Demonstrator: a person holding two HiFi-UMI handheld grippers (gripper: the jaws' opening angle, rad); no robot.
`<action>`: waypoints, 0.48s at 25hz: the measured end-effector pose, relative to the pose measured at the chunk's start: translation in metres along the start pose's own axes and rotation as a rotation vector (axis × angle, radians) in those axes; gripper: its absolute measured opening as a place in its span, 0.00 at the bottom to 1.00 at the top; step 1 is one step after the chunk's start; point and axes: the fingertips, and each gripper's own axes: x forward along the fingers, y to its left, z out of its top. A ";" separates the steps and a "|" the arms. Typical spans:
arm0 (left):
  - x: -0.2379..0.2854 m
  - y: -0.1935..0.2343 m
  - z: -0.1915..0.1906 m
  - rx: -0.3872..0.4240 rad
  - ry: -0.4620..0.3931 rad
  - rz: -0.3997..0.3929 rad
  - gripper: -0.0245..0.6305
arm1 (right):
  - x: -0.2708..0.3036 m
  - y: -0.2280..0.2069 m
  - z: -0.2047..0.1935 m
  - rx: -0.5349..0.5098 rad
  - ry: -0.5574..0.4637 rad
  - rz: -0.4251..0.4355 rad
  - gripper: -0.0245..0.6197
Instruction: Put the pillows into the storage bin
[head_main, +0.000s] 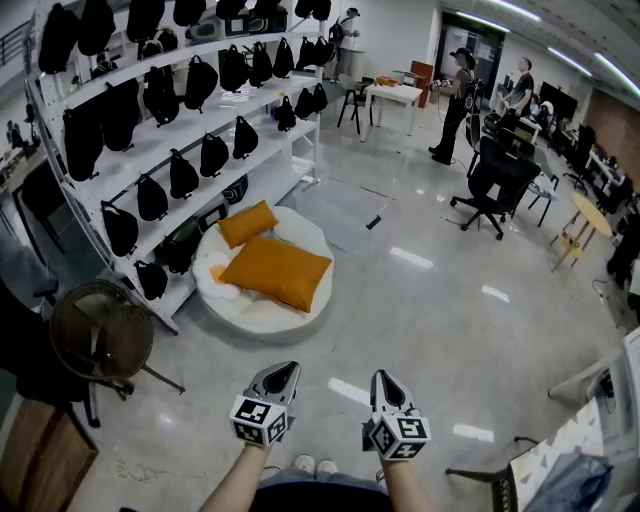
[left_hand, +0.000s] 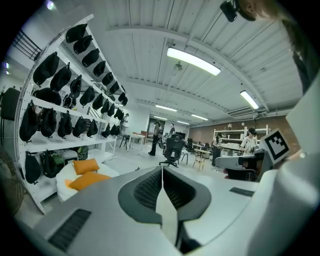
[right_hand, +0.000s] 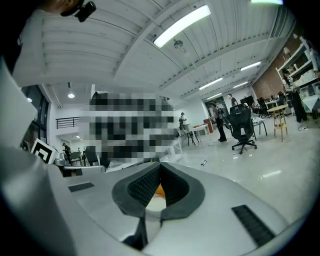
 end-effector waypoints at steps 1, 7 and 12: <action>0.000 0.000 -0.001 0.002 0.001 0.003 0.07 | -0.001 -0.001 0.001 0.003 -0.004 -0.003 0.04; -0.001 -0.001 -0.001 -0.006 -0.004 -0.006 0.12 | -0.002 -0.004 0.001 0.041 -0.013 -0.005 0.15; 0.002 0.007 0.003 -0.022 -0.027 -0.024 0.26 | 0.006 0.000 0.000 0.065 -0.009 -0.010 0.29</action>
